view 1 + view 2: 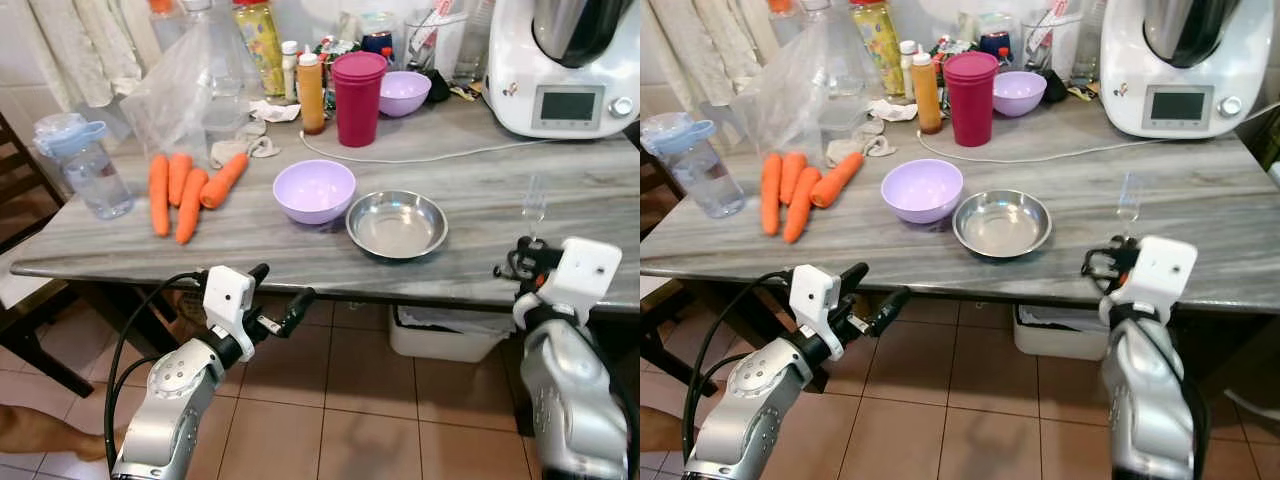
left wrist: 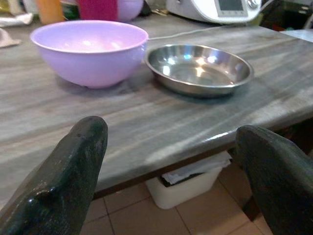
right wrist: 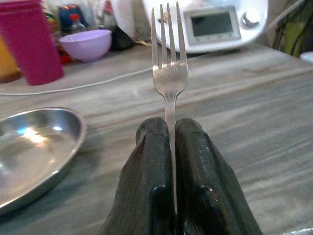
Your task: Setting the table
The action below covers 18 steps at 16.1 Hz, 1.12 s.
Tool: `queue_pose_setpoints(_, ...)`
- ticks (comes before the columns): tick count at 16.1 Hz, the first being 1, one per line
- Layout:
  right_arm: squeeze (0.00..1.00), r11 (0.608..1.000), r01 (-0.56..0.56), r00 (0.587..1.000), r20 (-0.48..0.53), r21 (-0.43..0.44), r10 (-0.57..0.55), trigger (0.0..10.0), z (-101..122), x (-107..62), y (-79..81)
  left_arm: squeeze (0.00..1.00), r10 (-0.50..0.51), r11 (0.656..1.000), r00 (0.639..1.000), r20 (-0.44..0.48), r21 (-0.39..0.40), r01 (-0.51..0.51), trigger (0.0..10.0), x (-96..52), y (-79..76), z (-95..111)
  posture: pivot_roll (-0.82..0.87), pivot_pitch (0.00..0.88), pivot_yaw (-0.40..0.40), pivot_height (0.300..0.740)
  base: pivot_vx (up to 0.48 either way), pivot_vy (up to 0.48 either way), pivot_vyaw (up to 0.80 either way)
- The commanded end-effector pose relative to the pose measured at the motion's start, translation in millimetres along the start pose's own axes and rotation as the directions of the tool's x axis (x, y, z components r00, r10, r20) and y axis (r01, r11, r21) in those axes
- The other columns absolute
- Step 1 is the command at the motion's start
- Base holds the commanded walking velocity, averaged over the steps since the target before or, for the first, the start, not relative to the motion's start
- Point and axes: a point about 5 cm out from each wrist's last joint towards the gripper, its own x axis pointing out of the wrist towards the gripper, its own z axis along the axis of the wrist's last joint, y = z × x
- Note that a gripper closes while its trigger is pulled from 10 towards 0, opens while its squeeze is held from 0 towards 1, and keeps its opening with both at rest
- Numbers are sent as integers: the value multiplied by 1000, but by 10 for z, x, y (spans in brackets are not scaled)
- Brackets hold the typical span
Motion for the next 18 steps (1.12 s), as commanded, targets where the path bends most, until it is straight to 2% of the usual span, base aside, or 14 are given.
queue_pose_setpoints(1,0,1000,-1,1000,-23,15,1,10000,-14,69,-1,0,-17,1000,1000,-5,3,17,10000,-12,-4,23,-259,92,118,740,0,0,0)
queue_pose_setpoints(17,0,1000,-1,1000,-23,15,1,10000,-14,69,-1,0,-17,1000,1000,-5,3,17,10000,-12,-4,23,-259,92,118,740,0,0,0)
queue_pose_setpoints(18,0,998,-24,994,-103,58,29,10000,-89,304,66,0,-92,996,996,-13,6,92,10000,-76,-69,58,-208,154,109,740,0,0,0)
